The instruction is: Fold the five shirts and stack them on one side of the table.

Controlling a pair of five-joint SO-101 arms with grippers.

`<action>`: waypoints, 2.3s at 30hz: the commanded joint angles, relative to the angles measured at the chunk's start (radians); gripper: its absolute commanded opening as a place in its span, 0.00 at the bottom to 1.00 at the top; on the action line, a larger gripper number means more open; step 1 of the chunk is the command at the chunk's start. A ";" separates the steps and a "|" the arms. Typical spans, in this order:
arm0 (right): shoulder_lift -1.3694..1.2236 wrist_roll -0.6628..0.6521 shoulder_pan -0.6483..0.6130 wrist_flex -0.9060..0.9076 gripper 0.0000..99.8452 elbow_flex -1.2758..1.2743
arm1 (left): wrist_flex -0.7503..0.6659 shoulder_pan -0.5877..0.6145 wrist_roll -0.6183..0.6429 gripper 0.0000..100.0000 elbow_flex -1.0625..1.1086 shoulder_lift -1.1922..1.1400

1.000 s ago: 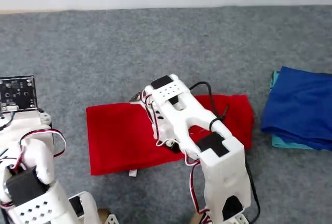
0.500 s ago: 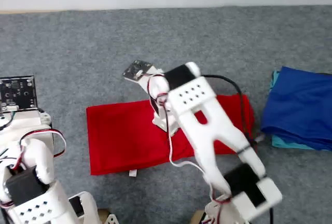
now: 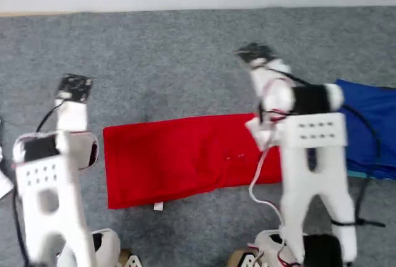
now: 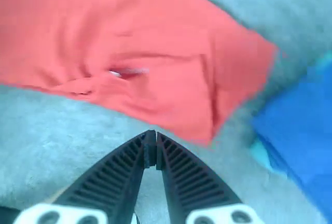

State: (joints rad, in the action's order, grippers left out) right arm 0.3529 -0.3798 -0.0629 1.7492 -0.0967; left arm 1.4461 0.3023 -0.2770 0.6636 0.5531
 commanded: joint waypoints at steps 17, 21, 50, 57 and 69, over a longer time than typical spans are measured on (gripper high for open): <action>0.082 -0.189 0.605 0.039 0.01 -0.130 | 0.103 -0.017 -0.015 0.17 -0.294 -0.620; 0.143 -0.207 0.616 0.039 0.01 -0.135 | 0.041 -0.023 -0.015 0.17 -0.292 -0.684; 0.205 -0.209 0.618 0.039 0.01 -0.193 | -0.091 -0.172 0.009 0.00 -0.248 -0.783; 0.205 -0.209 0.619 0.041 0.01 -0.189 | 0.011 -0.089 0.014 0.00 -0.248 -0.535; 0.205 -0.209 0.618 0.039 0.01 -0.189 | 0.120 0.281 -0.180 0.00 -0.249 -0.348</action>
State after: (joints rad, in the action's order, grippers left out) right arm 0.5263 -0.5792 0.5462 1.7492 -0.2961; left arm 1.5581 0.4956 -0.4196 0.4196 0.1527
